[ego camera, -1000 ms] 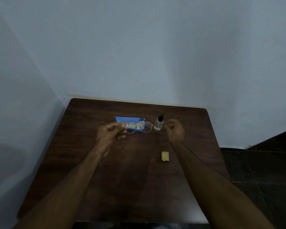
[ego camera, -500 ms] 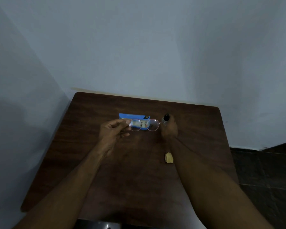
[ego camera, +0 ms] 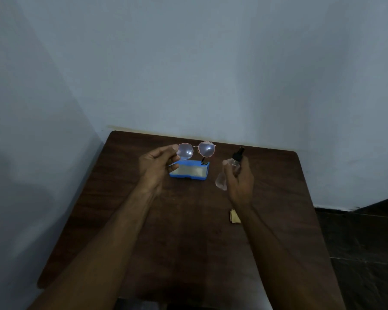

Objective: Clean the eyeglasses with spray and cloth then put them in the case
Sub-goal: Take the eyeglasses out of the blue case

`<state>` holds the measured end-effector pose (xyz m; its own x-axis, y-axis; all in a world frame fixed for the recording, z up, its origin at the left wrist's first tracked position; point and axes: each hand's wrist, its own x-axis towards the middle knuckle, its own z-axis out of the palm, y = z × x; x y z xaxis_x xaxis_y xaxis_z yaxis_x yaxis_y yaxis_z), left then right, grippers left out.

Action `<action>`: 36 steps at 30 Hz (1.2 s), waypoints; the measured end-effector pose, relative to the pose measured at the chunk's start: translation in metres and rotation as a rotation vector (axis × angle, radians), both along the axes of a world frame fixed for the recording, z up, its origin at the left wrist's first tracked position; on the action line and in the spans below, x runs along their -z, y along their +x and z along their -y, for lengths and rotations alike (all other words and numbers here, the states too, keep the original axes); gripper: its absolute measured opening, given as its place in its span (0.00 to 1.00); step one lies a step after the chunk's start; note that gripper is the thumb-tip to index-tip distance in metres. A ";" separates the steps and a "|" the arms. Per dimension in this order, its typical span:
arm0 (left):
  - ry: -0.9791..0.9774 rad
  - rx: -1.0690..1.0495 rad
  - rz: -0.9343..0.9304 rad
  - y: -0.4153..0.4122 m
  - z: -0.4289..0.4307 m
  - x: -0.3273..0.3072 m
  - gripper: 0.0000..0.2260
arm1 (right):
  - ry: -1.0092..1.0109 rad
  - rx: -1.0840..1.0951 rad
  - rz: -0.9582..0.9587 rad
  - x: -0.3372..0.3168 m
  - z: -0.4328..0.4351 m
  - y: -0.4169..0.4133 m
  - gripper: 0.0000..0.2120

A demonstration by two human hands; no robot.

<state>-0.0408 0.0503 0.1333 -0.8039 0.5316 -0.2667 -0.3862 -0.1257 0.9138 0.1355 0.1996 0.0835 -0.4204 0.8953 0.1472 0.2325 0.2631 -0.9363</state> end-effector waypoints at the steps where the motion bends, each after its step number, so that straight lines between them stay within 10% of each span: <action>1: 0.007 -0.002 0.002 -0.001 0.001 -0.002 0.04 | 0.044 -0.019 -0.026 -0.013 0.012 0.004 0.08; 5: 0.016 0.030 0.002 0.004 0.004 -0.013 0.03 | 0.106 -0.106 -0.056 -0.042 0.050 0.005 0.06; 12: 0.047 0.053 -0.022 0.007 0.012 -0.024 0.03 | 0.331 -0.270 0.193 -0.080 0.080 -0.012 0.36; 36: 0.063 0.018 -0.013 0.007 0.021 -0.027 0.08 | 0.545 -0.081 0.550 -0.091 0.082 -0.025 0.35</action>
